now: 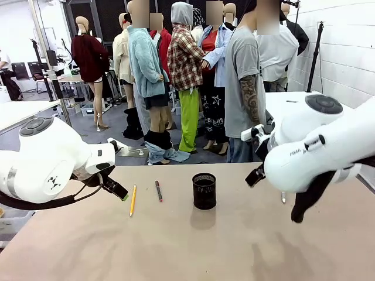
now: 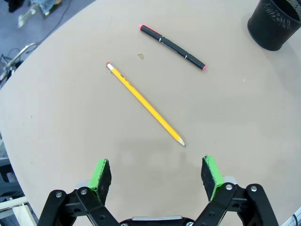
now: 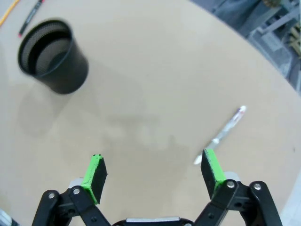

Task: Place the pens into the pen holder.
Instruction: Pick up a writing instrument from the table and place it into the Pen holder.

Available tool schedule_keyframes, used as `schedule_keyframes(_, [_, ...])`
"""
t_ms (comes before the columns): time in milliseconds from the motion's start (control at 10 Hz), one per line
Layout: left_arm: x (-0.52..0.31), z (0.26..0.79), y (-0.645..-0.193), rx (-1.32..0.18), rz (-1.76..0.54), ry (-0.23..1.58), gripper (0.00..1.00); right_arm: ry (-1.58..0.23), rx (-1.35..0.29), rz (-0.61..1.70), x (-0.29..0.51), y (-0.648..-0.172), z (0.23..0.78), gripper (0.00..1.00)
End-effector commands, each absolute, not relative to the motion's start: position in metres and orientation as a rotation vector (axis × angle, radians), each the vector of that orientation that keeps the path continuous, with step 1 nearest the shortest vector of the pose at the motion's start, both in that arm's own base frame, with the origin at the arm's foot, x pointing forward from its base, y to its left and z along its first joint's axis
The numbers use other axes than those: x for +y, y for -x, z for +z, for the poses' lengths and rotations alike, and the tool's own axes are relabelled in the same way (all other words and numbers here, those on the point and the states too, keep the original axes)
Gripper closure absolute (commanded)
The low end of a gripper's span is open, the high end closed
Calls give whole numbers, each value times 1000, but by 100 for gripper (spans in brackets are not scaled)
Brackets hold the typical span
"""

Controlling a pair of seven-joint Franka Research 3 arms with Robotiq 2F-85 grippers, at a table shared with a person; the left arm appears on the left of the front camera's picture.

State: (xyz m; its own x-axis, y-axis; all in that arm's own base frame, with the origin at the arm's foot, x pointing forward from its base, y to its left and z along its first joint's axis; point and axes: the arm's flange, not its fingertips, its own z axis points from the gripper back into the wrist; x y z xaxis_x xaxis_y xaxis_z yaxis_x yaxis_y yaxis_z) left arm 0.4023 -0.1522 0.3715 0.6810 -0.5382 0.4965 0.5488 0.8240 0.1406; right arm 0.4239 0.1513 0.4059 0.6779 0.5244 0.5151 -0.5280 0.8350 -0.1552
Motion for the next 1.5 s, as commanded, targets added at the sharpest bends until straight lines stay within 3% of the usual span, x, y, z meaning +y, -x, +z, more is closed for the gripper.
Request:
schedule_keyframes(0, [-151, 372, -403, -551, -607, 21, 0, 26, -486, 498, 157, -463, 430, 0])
schedule_keyframes(300, [-151, 372, -403, -551, -607, 21, 0, 6, -353, 337, 140, -511, 436, 0])
schedule_keyframes(600, [-151, 372, -403, -551, -607, 21, 0, 21, -173, 184, 106, -548, 407, 0])
schedule_keyframes(700, [-151, 372, -403, -551, -607, 21, 0, 25, -180, 131, 96, -555, 399, 0])
schedule_keyframes(900, [-151, 372, -403, -551, -607, 21, 0, -2, -221, 247, 105, -533, 409, 0])
schedule_keyframes(1400, [-151, 372, -403, -551, -607, 21, 0, -43, -39, 70, 77, -574, 375, 0])
